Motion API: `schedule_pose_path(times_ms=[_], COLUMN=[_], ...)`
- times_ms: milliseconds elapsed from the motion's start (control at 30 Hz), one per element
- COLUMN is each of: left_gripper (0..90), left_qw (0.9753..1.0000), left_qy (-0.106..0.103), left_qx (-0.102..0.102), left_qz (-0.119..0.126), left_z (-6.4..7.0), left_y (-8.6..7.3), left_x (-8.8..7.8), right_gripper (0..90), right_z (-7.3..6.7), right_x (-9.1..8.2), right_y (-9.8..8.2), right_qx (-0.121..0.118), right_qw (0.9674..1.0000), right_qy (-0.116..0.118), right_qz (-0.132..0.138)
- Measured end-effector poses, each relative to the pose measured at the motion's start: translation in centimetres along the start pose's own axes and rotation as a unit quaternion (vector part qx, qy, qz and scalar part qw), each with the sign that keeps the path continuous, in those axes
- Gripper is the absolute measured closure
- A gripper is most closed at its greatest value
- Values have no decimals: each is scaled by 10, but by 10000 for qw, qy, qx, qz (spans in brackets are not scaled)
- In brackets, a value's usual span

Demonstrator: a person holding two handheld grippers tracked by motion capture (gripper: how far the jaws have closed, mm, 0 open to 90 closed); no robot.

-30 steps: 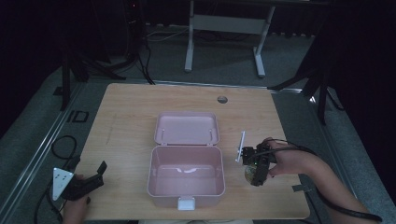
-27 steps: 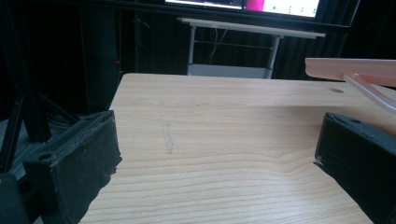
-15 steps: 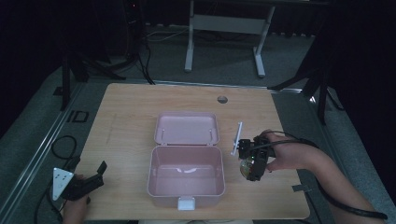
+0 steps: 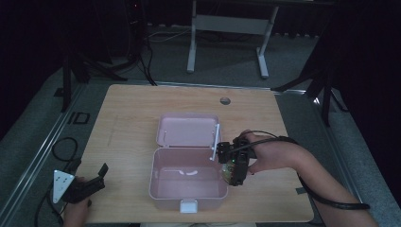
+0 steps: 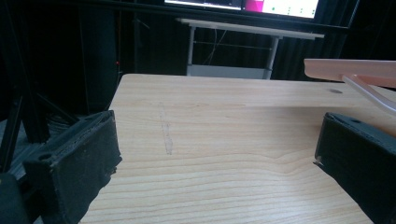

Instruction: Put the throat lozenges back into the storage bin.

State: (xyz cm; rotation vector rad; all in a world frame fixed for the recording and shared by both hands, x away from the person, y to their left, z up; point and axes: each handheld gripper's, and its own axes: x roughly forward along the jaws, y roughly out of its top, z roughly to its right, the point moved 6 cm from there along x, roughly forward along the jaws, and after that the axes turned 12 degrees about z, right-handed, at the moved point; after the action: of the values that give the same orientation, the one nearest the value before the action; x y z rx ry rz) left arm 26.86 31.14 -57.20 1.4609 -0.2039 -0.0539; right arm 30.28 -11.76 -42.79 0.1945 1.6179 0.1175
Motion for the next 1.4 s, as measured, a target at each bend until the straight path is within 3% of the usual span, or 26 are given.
schedule_pose_path(times_ms=[267,533,700,867,1267,1400], left_gripper=[3,3,3,3,3,3], left_qw=[10000,10000,10000,10000,10000,10000], left_qy=[-13,-26,-30,-31,-37,-42], left_qx=[-9,-22,-27,-13,-22,-27], left_qz=[1,0,5,8,-4,-8], left_z=[0,0,0,0,0,0], left_y=[0,0,0,0,0,0], left_x=[0,0,0,0,0,0], right_gripper=[199,199,199,199,199,199], right_z=[-7,-6,2,6,10,11], right_x=[6,16,36,57,96,111], right_y=[28,48,49,47,39,36], right_qx=[-305,-387,-403,-347,-241,-241], right_qw=[9995,9988,9984,9986,9995,9995], right_qy=[34,63,-22,55,158,148], right_qz=[42,298,394,404,92,-131])
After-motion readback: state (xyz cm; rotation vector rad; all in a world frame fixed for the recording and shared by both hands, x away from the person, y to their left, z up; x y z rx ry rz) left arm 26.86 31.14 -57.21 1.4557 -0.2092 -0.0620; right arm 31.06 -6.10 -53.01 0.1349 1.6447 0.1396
